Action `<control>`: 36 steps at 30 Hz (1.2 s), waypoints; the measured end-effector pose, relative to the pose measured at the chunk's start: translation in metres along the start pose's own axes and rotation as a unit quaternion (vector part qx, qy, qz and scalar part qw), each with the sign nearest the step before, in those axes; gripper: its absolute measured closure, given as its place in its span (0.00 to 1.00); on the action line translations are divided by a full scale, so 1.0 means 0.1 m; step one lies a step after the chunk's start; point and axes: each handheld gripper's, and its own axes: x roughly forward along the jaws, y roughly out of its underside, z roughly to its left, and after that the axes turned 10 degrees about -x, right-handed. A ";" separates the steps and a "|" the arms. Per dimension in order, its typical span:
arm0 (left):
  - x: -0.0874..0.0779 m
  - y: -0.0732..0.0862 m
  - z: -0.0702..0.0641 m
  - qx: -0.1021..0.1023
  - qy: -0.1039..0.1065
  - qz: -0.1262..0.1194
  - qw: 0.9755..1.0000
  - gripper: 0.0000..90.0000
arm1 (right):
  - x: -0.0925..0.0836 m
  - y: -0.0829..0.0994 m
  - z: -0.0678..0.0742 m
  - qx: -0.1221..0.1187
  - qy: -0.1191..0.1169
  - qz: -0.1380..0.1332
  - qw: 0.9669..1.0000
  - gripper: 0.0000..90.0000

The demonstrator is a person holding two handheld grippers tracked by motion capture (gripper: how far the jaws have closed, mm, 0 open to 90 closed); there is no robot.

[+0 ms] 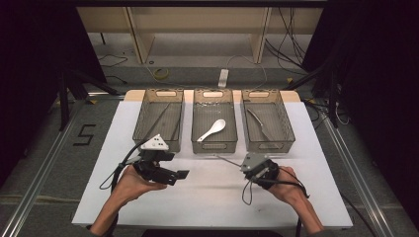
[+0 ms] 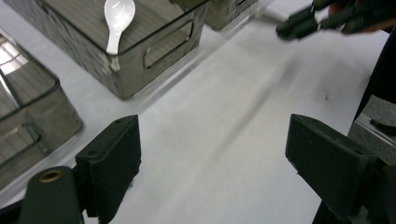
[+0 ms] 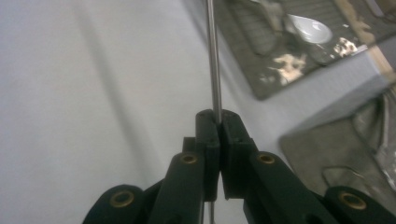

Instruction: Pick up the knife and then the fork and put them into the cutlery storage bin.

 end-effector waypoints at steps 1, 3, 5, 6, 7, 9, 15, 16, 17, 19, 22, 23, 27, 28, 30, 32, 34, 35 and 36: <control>0.00 0.03 0.02 -0.001 -0.003 -0.004 1.000 0.19 | -0.02 0.01 -0.06 0.011 0.002 -0.003 1.000 0.98; 0.00 0.06 0.03 -0.003 -0.003 -0.006 1.000 0.19 | -0.08 0.02 -0.17 0.033 0.004 -0.008 0.999 0.98; 0.00 0.11 0.05 -0.006 -0.004 -0.008 1.000 0.19 | -0.13 0.02 -0.29 0.057 0.001 -0.012 0.998 0.98; 0.01 0.13 0.06 -0.007 -0.006 -0.013 1.000 0.19 | -0.15 0.02 -0.34 0.069 0.001 -0.013 0.998 0.98; 0.00 0.15 0.07 -0.009 -0.006 -0.016 1.000 0.19 | -0.15 0.02 -0.34 0.069 0.001 -0.013 0.998 0.98; -0.01 0.19 0.08 -0.013 -0.009 -0.026 1.000 0.19 | -0.19 0.04 -0.50 0.095 0.007 -0.013 0.995 0.98; -0.05 0.28 0.12 -0.020 -0.012 -0.055 0.998 0.18 | -0.23 0.05 -0.75 0.140 0.010 -0.016 0.990 0.98; -0.06 0.29 0.13 -0.019 -0.016 -0.059 0.998 0.18 | -0.23 0.05 -0.78 0.143 0.014 -0.016 0.989 0.98; -0.07 0.30 0.14 -0.017 -0.020 -0.059 0.998 0.18 | -0.22 0.05 -0.87 0.151 0.020 -0.009 0.988 0.98; -0.09 0.32 0.15 -0.018 -0.025 -0.069 0.997 0.18 | -0.20 0.05 -0.95 0.161 0.025 -0.006 0.987 0.98; -0.13 0.35 0.19 -0.022 -0.029 -0.084 0.996 0.18 | -0.19 0.05 -1.02 0.171 0.028 -0.007 0.985 0.98; -0.14 0.36 0.20 -0.025 -0.029 -0.089 0.995 0.18 | -0.16 0.06 -1.11 0.188 0.031 -0.006 0.982 0.98; -0.17 0.39 0.23 -0.030 -0.029 -0.102 0.994 0.18 | -0.12 0.06 -1.23 0.203 0.037 0.003 0.978 0.98; -0.18 0.40 0.23 -0.028 -0.033 -0.105 0.994 0.18 | -0.09 0.07 -1.30 0.212 0.041 0.008 0.976 0.98; -0.19 0.41 0.23 -0.027 -0.036 -0.110 0.993 0.18 | -0.05 0.08 -1.38 0.226 0.046 0.011 0.973 0.98; -0.20 0.42 0.23 -0.027 -0.037 -0.114 0.992 0.18 | -0.01 0.09 -1.44 0.236 0.055 0.017 0.970 0.98; -0.21 0.43 0.23 -0.024 -0.040 -0.116 0.992 0.18 | 0.02 0.11 -1.51 0.243 0.059 0.019 0.968 0.98; -0.21 0.44 0.22 -0.025 -0.040 -0.117 0.992 0.18 | 0.04 0.11 -1.53 0.246 0.061 0.023 0.967 0.98; -0.22 0.44 0.23 -0.026 -0.040 -0.118 0.992 0.18 | 0.06 0.12 -1.55 0.248 0.063 0.028 0.966 0.98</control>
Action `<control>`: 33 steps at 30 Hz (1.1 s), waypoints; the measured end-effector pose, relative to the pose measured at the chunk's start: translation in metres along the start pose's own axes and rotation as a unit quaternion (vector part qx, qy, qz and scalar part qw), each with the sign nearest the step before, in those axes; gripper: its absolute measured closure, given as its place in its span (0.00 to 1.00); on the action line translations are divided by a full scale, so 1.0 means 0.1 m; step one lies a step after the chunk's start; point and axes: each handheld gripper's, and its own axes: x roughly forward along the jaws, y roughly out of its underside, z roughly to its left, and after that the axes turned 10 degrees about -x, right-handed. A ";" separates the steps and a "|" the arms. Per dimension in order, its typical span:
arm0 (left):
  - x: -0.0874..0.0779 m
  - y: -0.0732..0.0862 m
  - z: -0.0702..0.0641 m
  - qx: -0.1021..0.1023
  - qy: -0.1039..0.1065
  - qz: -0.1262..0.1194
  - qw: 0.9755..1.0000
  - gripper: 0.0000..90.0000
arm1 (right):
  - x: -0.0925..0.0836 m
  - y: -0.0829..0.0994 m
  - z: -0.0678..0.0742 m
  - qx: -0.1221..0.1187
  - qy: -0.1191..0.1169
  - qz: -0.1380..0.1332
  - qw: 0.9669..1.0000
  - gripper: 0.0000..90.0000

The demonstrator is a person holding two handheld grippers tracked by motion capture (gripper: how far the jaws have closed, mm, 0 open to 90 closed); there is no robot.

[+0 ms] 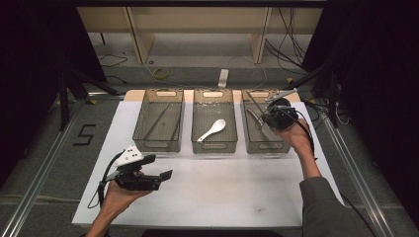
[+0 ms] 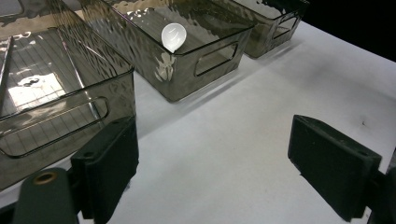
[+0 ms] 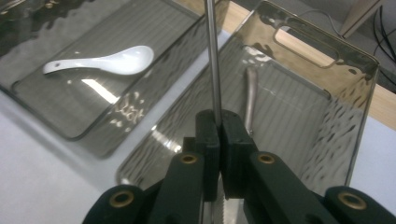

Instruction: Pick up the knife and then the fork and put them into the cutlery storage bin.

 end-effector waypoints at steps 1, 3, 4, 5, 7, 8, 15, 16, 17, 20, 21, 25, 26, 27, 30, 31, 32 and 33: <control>-0.01 0.01 0.00 -0.001 0.000 -0.003 1.000 0.18 | 0.02 0.00 -0.02 0.004 0.001 0.004 1.000 0.98; -0.02 0.02 0.00 -0.001 -0.003 -0.008 1.000 0.18 | 0.08 0.01 -0.06 0.008 0.008 0.007 1.000 0.98; -0.03 0.02 0.00 -0.001 -0.002 -0.012 1.000 0.18 | 0.08 0.01 -0.06 0.008 0.008 0.007 1.000 0.98; -0.03 0.02 0.00 -0.001 -0.004 -0.014 1.000 0.18 | 0.13 0.02 -0.10 0.016 0.010 0.013 1.000 0.98; -0.04 0.03 -0.01 -0.001 -0.005 -0.017 1.000 0.18 | 0.17 0.04 -0.12 0.019 0.015 0.021 0.999 0.98; -0.04 0.03 -0.01 0.000 -0.005 -0.017 1.000 0.18 | 0.20 0.05 -0.12 0.018 0.017 0.026 0.999 0.98; -0.06 0.05 -0.02 -0.002 -0.006 -0.028 1.000 0.17 | 0.32 0.10 -0.11 0.022 0.020 0.041 0.999 0.98; -0.07 0.05 -0.02 0.001 -0.007 -0.030 1.000 0.17 | 0.34 0.11 -0.11 0.022 0.020 0.043 0.999 0.97; -0.08 0.05 -0.03 -0.001 -0.006 -0.031 1.000 0.17 | 0.39 0.14 -0.10 0.027 0.016 0.051 0.998 0.97; -0.08 0.06 -0.02 0.000 -0.006 -0.031 1.000 0.17 | 0.42 0.15 -0.08 0.023 0.018 0.054 0.998 0.97; -0.08 0.06 -0.02 0.000 -0.006 -0.031 1.000 0.17 | 0.45 0.17 -0.07 0.028 0.016 0.055 0.998 0.97; -0.07 0.06 -0.02 0.001 -0.006 -0.027 1.000 0.17 | 0.49 0.21 -0.06 0.028 0.017 0.061 0.998 0.97; -0.07 0.06 -0.02 0.001 -0.006 -0.027 1.000 0.17 | 0.50 0.22 -0.05 0.031 0.015 0.064 0.997 0.97; -0.07 0.06 -0.02 0.001 -0.006 -0.027 1.000 0.17 | 0.51 0.24 -0.06 0.038 0.016 0.065 0.997 0.94; -0.07 0.06 -0.02 0.000 -0.005 -0.028 1.000 0.17 | 0.50 0.24 -0.06 0.043 0.011 0.060 0.997 0.82; -0.07 0.06 -0.02 0.001 -0.004 -0.027 1.000 0.17 | 0.50 0.24 -0.06 0.043 0.011 0.060 0.997 0.82; -0.07 0.06 -0.02 0.001 -0.005 -0.026 1.000 0.17 | 0.48 0.23 -0.05 0.038 0.009 0.058 0.998 0.78; -0.07 0.06 -0.03 0.001 -0.005 -0.026 1.000 0.17 | 0.48 0.23 -0.05 0.038 0.009 0.058 0.998 0.78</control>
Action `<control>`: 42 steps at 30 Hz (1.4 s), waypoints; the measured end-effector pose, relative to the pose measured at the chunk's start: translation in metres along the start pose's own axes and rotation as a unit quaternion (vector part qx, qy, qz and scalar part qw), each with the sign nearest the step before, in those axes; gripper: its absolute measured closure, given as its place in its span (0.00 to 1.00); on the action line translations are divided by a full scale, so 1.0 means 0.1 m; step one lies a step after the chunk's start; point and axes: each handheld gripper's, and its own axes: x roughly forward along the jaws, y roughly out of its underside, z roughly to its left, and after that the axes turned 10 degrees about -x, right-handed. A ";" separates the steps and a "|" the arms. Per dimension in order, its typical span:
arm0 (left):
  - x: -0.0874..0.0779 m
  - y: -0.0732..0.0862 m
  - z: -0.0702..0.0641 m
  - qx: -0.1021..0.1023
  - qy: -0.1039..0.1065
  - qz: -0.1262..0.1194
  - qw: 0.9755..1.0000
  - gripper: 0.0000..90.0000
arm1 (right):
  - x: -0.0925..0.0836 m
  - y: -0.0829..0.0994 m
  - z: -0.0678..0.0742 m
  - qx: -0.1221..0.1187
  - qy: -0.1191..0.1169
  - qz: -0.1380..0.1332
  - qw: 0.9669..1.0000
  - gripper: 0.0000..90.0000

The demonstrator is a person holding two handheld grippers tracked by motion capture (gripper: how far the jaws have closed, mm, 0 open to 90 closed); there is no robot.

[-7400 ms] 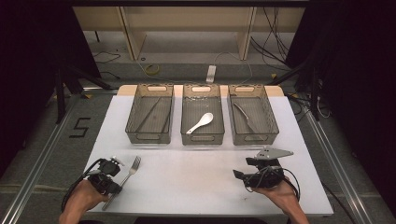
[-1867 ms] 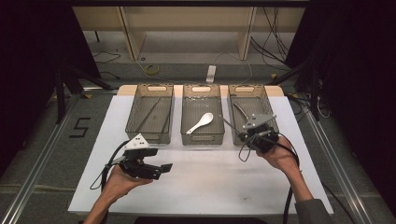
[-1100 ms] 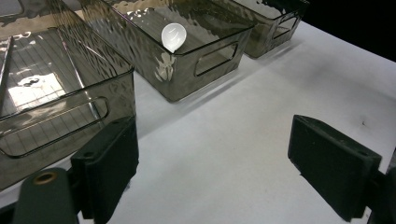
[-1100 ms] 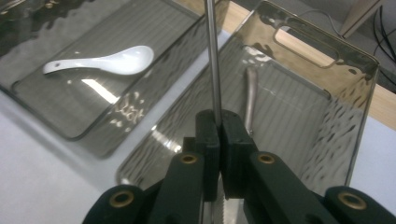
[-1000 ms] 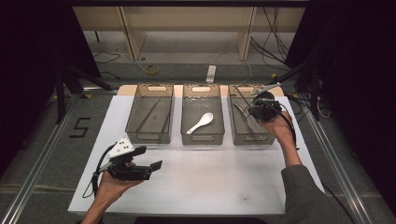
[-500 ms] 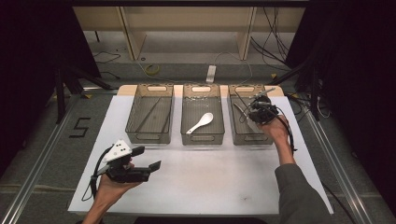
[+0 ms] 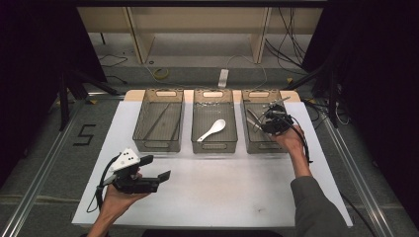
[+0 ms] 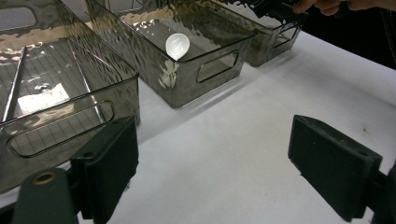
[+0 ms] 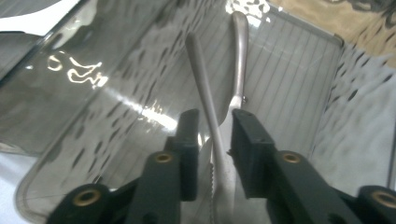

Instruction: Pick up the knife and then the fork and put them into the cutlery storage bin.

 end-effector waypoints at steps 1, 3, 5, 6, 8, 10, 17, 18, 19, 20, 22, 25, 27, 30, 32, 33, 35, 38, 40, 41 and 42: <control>0.00 0.00 0.00 0.000 0.000 0.000 1.000 0.17 | -0.01 0.00 0.00 0.000 0.001 -0.002 1.000 0.75; 0.00 0.00 0.00 -0.001 0.000 -0.001 1.000 0.17 | -0.04 0.00 0.00 0.004 -0.001 -0.008 1.000 0.71; 0.00 0.00 0.01 -0.002 0.001 -0.002 1.000 0.17 | -0.08 0.01 0.02 0.014 -0.011 -0.020 1.000 0.63; -0.01 0.00 0.01 -0.002 0.001 -0.002 1.000 0.17 | -0.08 0.01 0.02 0.014 -0.011 -0.020 1.000 0.63; -0.01 0.00 0.01 -0.004 0.002 -0.002 1.000 0.17 | -0.14 0.03 0.07 0.023 -0.026 -0.043 0.998 0.57; -0.01 0.00 0.01 -0.005 0.003 -0.001 1.000 0.17 | -0.19 0.05 0.11 0.032 -0.041 -0.064 0.997 0.52; 0.00 0.00 0.02 -0.013 0.010 0.002 1.000 0.17 | -0.37 0.13 0.28 0.052 -0.080 -0.117 0.989 0.43; 0.00 0.00 0.02 -0.013 0.012 0.002 1.000 0.17 | -0.42 0.16 0.33 0.055 -0.091 -0.131 0.986 0.42; 0.00 0.00 0.02 -0.013 0.012 0.003 1.000 0.17 | -0.42 0.16 0.33 0.055 -0.091 -0.131 0.986 0.41; 0.00 0.00 0.02 -0.013 0.012 0.002 1.000 0.17 | -0.47 0.18 0.38 0.053 -0.094 -0.141 0.984 0.41; 0.00 0.00 0.02 -0.013 0.012 0.002 1.000 0.17 | -0.57 0.24 0.50 0.046 -0.099 -0.161 0.981 0.38; 0.00 0.00 0.02 -0.015 0.015 0.003 1.000 0.17 | -0.64 0.29 0.58 0.040 -0.102 -0.175 0.978 0.38; -0.01 0.00 0.02 -0.017 0.017 0.002 1.000 0.17 | -0.69 0.34 0.64 0.036 -0.106 -0.186 0.976 0.38; -0.01 0.00 0.02 -0.019 0.019 -0.002 1.000 0.17 | -0.77 0.46 0.74 0.037 -0.118 -0.207 0.970 0.38; -0.01 0.00 0.02 -0.020 0.020 -0.003 1.000 0.17 | -0.80 0.53 0.78 0.040 -0.124 -0.217 0.967 0.37; -0.01 0.00 0.02 -0.020 0.020 -0.002 1.000 0.17 | -0.80 0.53 0.78 0.040 -0.124 -0.217 0.967 0.37; -0.01 0.00 0.02 -0.022 0.021 -0.001 1.000 0.17 | -0.84 0.64 0.83 0.048 -0.131 -0.227 0.964 0.36; -0.01 0.01 0.01 -0.020 0.023 0.000 1.000 0.17 | -0.85 0.71 0.86 0.051 -0.134 -0.232 0.962 0.36; -0.02 0.01 0.01 -0.019 0.024 0.002 1.000 0.17 | -0.86 0.81 0.91 0.045 -0.139 -0.235 0.961 0.35; -0.02 0.02 0.01 -0.018 0.023 0.004 1.000 0.17 | -0.87 0.84 0.92 0.045 -0.140 -0.236 0.961 0.34; -0.02 0.02 0.01 -0.018 0.023 0.004 1.000 0.17 | -0.88 0.86 0.94 0.043 -0.140 -0.238 0.960 0.34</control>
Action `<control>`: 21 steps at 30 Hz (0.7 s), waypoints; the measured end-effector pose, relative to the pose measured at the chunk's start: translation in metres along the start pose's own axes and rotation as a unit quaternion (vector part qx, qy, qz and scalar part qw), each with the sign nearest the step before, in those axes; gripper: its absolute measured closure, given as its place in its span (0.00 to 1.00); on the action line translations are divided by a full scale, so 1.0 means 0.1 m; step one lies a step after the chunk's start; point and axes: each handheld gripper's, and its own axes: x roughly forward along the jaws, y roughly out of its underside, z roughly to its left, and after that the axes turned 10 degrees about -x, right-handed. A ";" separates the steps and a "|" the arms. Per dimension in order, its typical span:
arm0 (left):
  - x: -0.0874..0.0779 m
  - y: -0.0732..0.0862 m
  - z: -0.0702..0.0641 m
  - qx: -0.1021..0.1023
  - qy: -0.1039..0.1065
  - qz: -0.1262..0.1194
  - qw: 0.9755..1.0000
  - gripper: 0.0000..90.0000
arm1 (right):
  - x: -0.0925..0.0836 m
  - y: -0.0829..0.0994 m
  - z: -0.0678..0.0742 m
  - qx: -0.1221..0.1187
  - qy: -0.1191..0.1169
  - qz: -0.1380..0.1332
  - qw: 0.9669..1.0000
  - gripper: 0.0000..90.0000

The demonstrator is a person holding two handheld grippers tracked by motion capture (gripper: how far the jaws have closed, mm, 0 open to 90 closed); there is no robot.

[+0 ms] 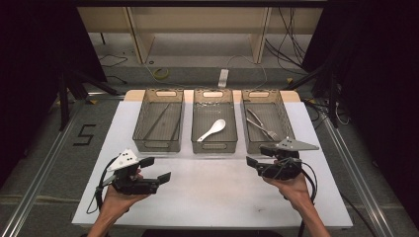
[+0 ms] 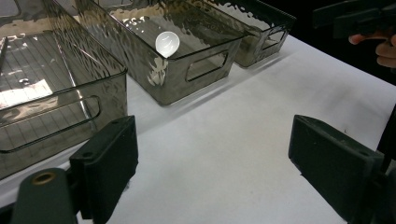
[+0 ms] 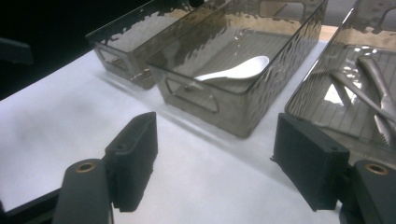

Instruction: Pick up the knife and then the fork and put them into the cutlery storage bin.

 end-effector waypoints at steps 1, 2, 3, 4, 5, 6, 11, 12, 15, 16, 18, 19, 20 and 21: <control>0.00 0.00 0.00 -0.001 0.000 0.001 1.000 0.17 | -0.02 0.03 0.02 0.000 -0.002 -0.005 1.000 0.33; 0.00 0.00 0.00 -0.001 -0.001 0.000 1.000 0.17 | -0.02 0.03 0.02 0.000 -0.002 -0.005 1.000 0.33; 0.00 0.00 0.00 -0.001 -0.001 0.000 1.000 0.17 | -0.04 0.05 0.03 0.002 -0.005 -0.010 1.000 0.32; 0.00 0.01 0.00 -0.001 0.000 0.000 1.000 0.17 | -0.07 0.10 0.07 0.004 -0.011 -0.015 1.000 0.31; -0.01 0.01 0.00 -0.002 0.001 0.000 1.000 0.17 | -0.07 0.10 0.07 0.004 -0.011 -0.015 1.000 0.31; -0.01 0.01 0.00 -0.002 0.001 0.000 1.000 0.17 | -0.10 0.14 0.12 0.004 -0.013 -0.024 1.000 0.30; -0.02 0.01 -0.01 -0.002 0.004 -0.003 1.000 0.17 | -0.15 0.23 0.19 0.003 -0.011 -0.037 0.999 0.28; -0.02 0.02 -0.01 -0.002 0.005 -0.004 1.000 0.17 | -0.16 0.25 0.21 0.004 -0.010 -0.037 0.999 0.27; -0.02 0.02 -0.02 -0.003 0.004 -0.002 1.000 0.17 | -0.20 0.31 0.25 0.004 -0.009 -0.040 0.999 0.26; -0.02 0.03 -0.02 -0.003 0.004 0.000 1.000 0.17 | -0.21 0.33 0.25 0.004 -0.006 -0.042 0.999 0.25; -0.02 0.03 -0.03 -0.003 0.006 0.001 1.000 0.17 | -0.24 0.38 0.27 0.009 -0.005 -0.045 0.999 0.25; -0.02 0.03 -0.03 -0.002 0.007 0.001 1.000 0.17 | -0.25 0.40 0.28 0.010 -0.004 -0.045 0.999 0.25; -0.02 0.03 -0.04 -0.001 0.007 0.001 1.000 0.17 | -0.26 0.42 0.28 0.010 -0.005 -0.044 0.999 0.25; -0.02 0.03 -0.04 0.000 0.006 0.002 1.000 0.17 | -0.26 0.43 0.29 0.011 -0.005 -0.044 0.999 0.25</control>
